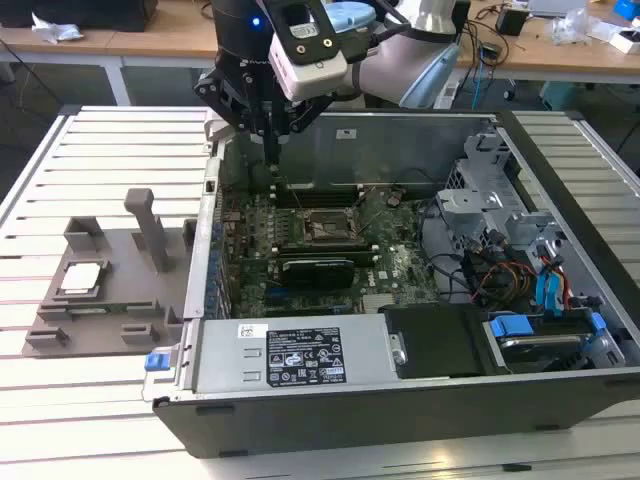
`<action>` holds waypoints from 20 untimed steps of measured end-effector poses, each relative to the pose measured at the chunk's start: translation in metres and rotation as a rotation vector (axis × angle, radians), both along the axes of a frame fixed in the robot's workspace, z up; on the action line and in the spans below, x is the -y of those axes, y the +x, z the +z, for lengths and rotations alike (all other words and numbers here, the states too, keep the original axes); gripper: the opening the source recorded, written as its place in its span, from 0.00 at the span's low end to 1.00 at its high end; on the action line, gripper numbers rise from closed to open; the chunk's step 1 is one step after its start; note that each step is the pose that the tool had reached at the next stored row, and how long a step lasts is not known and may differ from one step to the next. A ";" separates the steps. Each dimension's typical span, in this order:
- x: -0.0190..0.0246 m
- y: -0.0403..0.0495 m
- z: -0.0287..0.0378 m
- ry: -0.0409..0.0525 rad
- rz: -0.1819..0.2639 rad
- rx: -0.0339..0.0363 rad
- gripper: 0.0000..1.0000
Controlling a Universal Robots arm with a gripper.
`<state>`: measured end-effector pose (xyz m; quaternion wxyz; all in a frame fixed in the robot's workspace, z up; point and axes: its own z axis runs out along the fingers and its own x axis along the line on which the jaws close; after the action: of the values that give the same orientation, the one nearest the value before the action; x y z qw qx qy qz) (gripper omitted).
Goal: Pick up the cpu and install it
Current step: 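Reach for the cpu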
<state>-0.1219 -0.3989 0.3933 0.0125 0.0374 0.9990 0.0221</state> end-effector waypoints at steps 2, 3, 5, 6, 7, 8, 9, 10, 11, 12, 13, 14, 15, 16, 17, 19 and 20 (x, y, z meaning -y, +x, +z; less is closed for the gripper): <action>0.0000 -0.0041 0.0000 -0.0001 0.000 0.0000 0.10; 0.0000 -0.0104 0.0000 0.0000 0.000 0.0000 0.10; 0.0000 -0.0148 0.0000 0.0000 0.000 0.0000 0.10; 0.0000 -0.0176 -0.0001 0.0000 0.000 0.0001 0.10; 0.0000 -0.0202 0.0000 0.0000 0.000 0.0000 0.10; 0.0000 -0.0234 -0.0001 0.0001 0.000 0.0000 0.10; 0.0000 -0.0259 -0.0001 0.0000 0.000 0.0000 0.10; 0.0000 -0.0281 -0.0001 0.0000 0.000 0.0000 0.10; 0.0000 -0.0305 -0.0001 0.0000 0.000 0.0001 0.10; 0.0000 -0.0338 -0.0001 0.0000 0.000 0.0001 0.10; 0.0000 -0.0359 -0.0001 0.0001 0.000 0.0001 0.10; 0.0000 -0.0404 -0.0001 0.0000 0.000 0.0001 0.10; 0.0000 -0.0447 -0.0001 0.0000 0.000 0.0001 0.10; 0.0000 -0.0491 -0.0001 0.0000 0.000 0.0002 0.10; 0.0000 -0.0543 -0.0002 0.0000 0.000 0.0002 0.10; 0.0000 -0.0611 -0.0002 0.0000 0.000 0.0001 0.10; 0.0000 -0.0640 -0.0002 0.0000 0.000 0.0001 0.10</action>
<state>-0.1859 -0.3989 0.3931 0.0125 0.0374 0.9990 0.0221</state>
